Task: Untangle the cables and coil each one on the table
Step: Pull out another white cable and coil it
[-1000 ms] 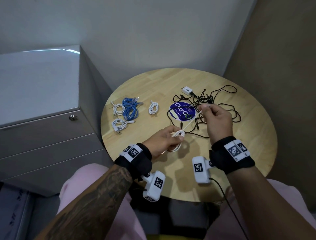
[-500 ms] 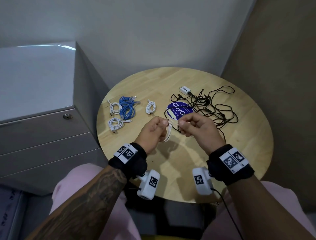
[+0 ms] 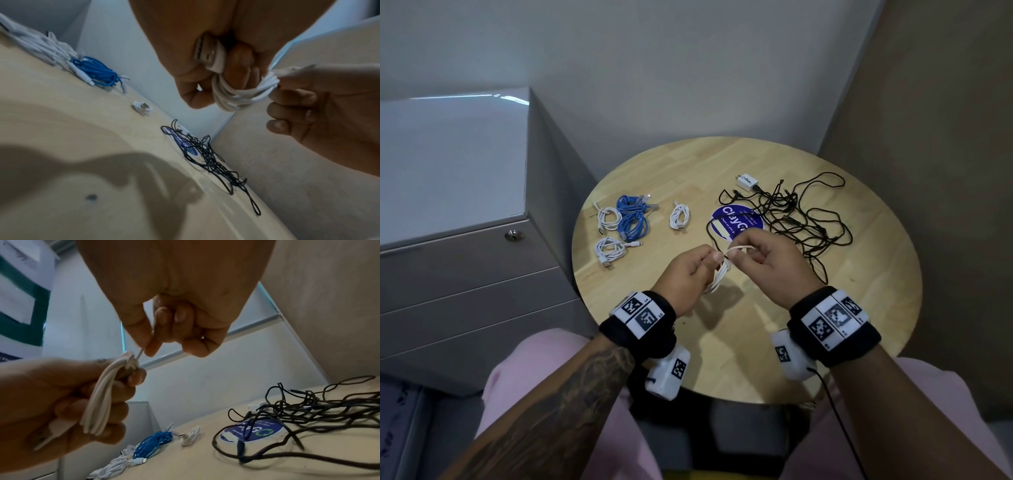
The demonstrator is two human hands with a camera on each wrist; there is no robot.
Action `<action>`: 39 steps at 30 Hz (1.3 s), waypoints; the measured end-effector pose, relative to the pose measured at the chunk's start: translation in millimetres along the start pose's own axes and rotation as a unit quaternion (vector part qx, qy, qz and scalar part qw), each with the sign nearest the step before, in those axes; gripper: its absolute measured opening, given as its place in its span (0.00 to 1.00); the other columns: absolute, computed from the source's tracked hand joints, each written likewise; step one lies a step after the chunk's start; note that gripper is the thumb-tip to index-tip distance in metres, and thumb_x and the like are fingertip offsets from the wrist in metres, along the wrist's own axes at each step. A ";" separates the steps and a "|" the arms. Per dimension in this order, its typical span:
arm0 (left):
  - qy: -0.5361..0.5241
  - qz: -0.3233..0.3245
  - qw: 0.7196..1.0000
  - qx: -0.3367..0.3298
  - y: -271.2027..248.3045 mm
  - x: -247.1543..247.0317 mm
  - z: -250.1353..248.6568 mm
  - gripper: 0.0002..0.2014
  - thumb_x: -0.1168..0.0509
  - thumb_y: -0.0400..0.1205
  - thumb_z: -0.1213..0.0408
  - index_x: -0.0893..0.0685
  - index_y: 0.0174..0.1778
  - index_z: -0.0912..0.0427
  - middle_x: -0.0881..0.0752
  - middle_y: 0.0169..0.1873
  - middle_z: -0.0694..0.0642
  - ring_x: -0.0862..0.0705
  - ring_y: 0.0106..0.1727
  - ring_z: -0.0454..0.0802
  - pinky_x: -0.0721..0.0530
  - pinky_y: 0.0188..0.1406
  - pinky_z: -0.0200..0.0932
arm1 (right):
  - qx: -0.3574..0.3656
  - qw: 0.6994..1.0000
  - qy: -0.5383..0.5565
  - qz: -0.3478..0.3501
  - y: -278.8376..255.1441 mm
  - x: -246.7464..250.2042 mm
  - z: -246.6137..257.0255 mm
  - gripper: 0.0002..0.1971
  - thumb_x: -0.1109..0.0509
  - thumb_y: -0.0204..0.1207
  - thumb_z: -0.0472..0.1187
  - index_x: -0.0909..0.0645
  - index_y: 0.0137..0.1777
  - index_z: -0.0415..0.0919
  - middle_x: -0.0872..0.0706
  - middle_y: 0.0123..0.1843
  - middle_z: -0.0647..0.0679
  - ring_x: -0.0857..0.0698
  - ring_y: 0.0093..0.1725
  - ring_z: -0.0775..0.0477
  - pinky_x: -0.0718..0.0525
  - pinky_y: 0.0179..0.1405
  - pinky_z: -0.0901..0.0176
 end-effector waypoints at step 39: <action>0.043 -0.126 0.991 0.017 10.7 39.4 7.2 0.06 0.33 0.84 0.62 0.16 0.43 0.60 0.18 0.27 0.51 0.23 0.24 0.41 0.21 0.26 0.37 | -0.041 0.994 -0.100 -0.020 -3.4 -34.0 -20.1 0.07 0.31 0.84 0.43 0.11 0.52 0.45 0.09 0.37 0.49 0.12 0.33 0.48 0.14 0.35 0.53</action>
Point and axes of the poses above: each hand's wrist, its own y-axis towards the middle knuckle, its own x-axis out of the back of the hand, z = x × y, the point moved 9 cm from there along y, towards the middle knuckle
